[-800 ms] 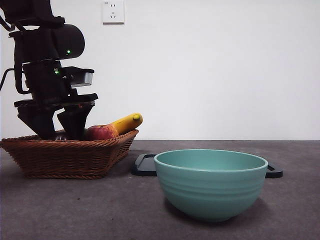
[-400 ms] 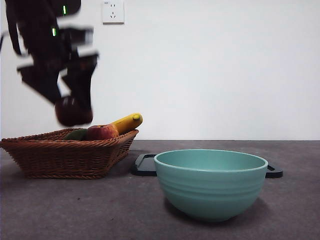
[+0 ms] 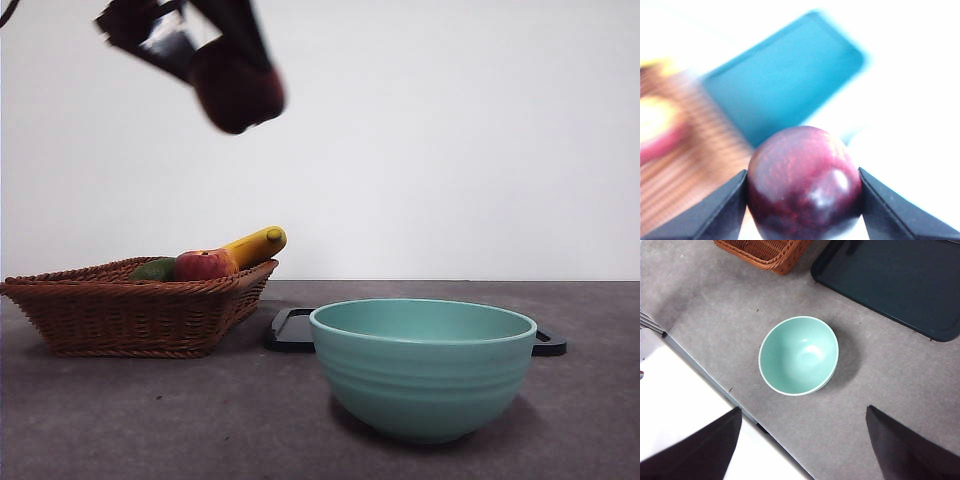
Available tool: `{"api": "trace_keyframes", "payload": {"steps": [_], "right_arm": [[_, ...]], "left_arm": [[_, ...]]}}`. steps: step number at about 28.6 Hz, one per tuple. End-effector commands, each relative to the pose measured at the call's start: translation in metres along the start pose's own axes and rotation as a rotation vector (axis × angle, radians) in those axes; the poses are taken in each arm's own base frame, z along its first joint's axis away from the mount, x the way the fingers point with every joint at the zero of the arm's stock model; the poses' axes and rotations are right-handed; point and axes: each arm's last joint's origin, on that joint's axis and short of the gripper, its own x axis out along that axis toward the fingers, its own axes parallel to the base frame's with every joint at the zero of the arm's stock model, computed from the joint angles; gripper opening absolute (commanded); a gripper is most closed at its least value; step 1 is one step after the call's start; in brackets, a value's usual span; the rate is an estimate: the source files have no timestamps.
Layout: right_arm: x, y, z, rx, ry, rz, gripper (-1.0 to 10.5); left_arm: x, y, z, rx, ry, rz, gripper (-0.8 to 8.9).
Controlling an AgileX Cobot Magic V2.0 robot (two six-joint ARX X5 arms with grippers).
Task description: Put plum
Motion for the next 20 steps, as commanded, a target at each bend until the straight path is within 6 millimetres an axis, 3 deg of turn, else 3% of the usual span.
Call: {"api": "trace_keyframes", "payload": {"steps": [1, 6, 13, 20], "right_arm": [[-0.002, 0.001, 0.004, 0.000, -0.012, -0.002, 4.0], [-0.002, 0.001, 0.004, 0.000, -0.012, -0.002, 4.0], [-0.002, 0.001, 0.004, 0.000, -0.012, -0.002, 4.0], [-0.002, 0.001, 0.004, 0.000, -0.011, -0.001, 4.0]], "left_arm": [[0.009, -0.019, 0.005, 0.043, 0.010, -0.054, 2.45], [0.029, -0.051, 0.005, 0.120, 0.051, -0.137, 2.45], [0.067, -0.074, -0.002, 0.170, 0.148, -0.193, 2.45], [0.129, -0.089, -0.018, 0.215, 0.268, -0.215, 2.45]]}}
